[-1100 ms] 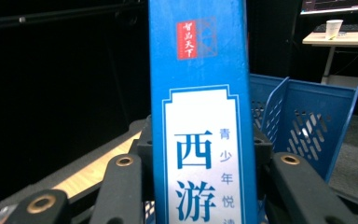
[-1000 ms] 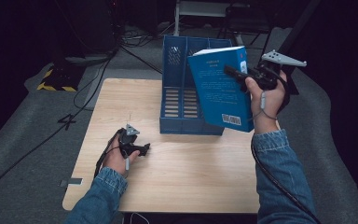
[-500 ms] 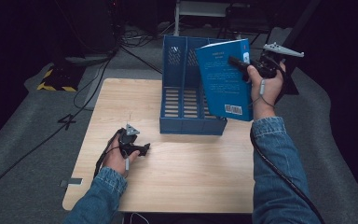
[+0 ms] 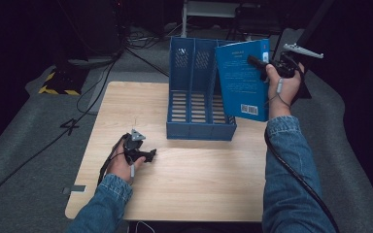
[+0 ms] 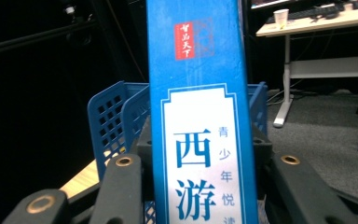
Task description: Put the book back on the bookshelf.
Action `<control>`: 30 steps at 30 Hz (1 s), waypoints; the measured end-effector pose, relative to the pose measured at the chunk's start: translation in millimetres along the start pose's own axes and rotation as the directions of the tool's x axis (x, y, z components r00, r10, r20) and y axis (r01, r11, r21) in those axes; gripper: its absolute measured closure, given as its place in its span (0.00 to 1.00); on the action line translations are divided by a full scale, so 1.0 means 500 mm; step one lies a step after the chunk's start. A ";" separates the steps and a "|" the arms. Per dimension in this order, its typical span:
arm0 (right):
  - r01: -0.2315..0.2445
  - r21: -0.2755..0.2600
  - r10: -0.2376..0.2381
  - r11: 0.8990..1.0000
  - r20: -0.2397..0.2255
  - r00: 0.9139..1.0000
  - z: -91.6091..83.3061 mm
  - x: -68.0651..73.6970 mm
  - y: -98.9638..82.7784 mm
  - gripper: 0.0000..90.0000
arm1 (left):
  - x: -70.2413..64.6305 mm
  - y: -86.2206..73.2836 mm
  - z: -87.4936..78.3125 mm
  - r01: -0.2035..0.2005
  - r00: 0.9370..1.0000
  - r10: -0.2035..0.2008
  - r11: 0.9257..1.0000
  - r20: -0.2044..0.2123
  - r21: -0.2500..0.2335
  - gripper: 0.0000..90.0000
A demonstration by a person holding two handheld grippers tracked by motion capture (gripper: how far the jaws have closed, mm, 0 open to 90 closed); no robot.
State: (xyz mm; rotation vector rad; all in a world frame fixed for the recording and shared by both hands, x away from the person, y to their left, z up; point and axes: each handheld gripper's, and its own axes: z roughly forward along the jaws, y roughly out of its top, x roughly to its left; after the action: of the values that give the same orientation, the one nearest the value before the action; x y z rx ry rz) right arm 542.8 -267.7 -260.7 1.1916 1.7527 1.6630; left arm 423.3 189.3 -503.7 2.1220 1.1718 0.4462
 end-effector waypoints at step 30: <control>-0.106 -0.002 0.106 0.994 0.026 0.994 0.078 0.058 0.015 0.68 | 0.000 0.000 0.001 -0.001 1.000 0.001 1.000 -0.001 -0.004 0.19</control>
State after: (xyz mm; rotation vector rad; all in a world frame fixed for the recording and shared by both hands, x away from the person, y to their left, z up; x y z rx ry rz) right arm 560.6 -222.6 -253.4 1.3206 1.7004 1.6994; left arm 423.5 189.3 -504.0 2.1191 1.1699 0.4503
